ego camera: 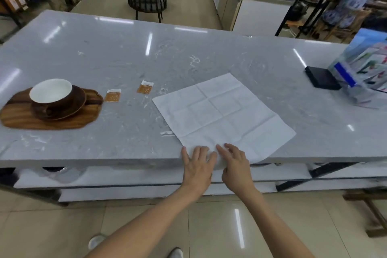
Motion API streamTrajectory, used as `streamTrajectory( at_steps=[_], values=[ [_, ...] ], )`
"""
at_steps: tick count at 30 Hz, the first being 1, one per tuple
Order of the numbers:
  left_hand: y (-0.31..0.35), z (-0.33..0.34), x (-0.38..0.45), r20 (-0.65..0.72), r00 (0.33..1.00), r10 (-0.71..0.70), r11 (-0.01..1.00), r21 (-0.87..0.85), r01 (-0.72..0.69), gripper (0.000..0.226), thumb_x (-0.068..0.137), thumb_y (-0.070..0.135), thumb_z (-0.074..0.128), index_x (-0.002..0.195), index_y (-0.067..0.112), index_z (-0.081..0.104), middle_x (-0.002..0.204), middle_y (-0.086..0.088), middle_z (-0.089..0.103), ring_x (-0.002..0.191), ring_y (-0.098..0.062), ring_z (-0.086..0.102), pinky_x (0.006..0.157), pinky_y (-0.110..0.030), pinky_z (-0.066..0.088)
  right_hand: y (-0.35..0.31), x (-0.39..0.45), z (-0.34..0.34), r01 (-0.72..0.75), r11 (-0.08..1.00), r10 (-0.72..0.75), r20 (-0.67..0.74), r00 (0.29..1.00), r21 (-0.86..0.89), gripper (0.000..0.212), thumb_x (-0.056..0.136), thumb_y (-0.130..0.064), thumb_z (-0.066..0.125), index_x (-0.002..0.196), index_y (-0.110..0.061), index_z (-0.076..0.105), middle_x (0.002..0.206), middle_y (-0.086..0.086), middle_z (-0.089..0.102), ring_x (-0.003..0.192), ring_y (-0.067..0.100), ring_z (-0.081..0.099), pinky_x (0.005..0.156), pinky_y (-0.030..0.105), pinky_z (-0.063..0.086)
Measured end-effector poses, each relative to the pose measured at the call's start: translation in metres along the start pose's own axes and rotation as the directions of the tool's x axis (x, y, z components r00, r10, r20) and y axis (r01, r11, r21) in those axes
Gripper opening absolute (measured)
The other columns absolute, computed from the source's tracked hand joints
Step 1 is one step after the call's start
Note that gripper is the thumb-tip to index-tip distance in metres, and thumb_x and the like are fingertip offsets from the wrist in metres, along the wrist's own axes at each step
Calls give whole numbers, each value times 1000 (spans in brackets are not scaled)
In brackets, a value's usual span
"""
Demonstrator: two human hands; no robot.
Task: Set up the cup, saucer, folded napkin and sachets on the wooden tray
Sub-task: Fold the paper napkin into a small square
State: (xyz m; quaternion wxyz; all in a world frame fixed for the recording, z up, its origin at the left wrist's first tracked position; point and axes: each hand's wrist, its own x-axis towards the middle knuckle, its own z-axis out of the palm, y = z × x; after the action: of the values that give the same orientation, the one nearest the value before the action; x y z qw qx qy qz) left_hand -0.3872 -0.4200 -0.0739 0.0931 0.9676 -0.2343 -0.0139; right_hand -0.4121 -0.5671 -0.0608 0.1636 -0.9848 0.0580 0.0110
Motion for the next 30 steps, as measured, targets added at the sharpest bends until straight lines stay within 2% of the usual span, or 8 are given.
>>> streamTrajectory(
  at_steps=[4,11,14,19,21,24,27,30],
  values=[
    [-16,-8,18,-79,996,31,999,-22,-33,15,97,27,61,109,30,69,117,5,66,114,-21,56,109,-45,33,15,1,5,56,996,-54,32,998,-64,87,78,2,64,155,-29,39,158,5,37,132,31,44,104,36,42],
    [-52,-37,35,2,992,128,947,-297,-122,29,105,17,46,121,21,70,114,-1,73,106,-23,63,92,-37,48,31,8,-3,188,979,-177,124,976,-80,96,82,-23,74,159,-41,19,161,-8,29,142,21,33,111,38,29],
    [-66,-51,36,18,996,85,864,-499,-64,30,97,5,47,111,19,69,108,0,72,99,-18,64,88,-35,51,34,14,-11,271,959,-259,138,956,-78,98,83,-16,73,160,-39,17,159,-8,32,141,19,35,110,37,31],
    [-91,-73,42,13,995,96,841,-535,-74,31,85,-2,42,81,24,58,83,1,62,75,-7,55,71,-31,45,37,31,-23,323,945,-326,92,941,45,85,87,5,61,157,-34,33,140,0,53,120,24,53,94,33,48],
    [-100,-81,43,22,995,96,845,-531,-70,36,81,-1,41,73,25,64,85,3,65,82,-12,60,79,-32,49,38,34,-25,319,939,-332,94,939,127,77,89,0,63,154,-33,39,134,-2,59,119,19,56,92,29,50],
    [-107,-87,43,26,999,36,874,-485,-19,35,90,-2,47,87,18,75,97,2,69,96,-16,61,90,-35,51,36,36,-27,309,924,-334,79,939,226,61,95,-11,66,148,-33,48,121,-6,66,109,13,62,92,29,53],
    [-105,-88,41,28,1000,0,913,-407,11,17,92,24,61,105,21,71,111,4,63,110,-17,54,96,-40,49,27,40,-31,272,896,-295,14,955,352,46,99,-19,63,141,-35,54,107,-10,69,94,6,65,86,27,54],
    [-100,-85,34,30,999,33,968,-249,-25,57,74,62,68,119,29,61,136,6,47,132,-17,38,107,-43,39,9,45,-40,248,874,-254,-41,966,418,34,103,-38,56,136,-43,54,92,-22,68,89,-5,64,77,10,47]
  ],
)
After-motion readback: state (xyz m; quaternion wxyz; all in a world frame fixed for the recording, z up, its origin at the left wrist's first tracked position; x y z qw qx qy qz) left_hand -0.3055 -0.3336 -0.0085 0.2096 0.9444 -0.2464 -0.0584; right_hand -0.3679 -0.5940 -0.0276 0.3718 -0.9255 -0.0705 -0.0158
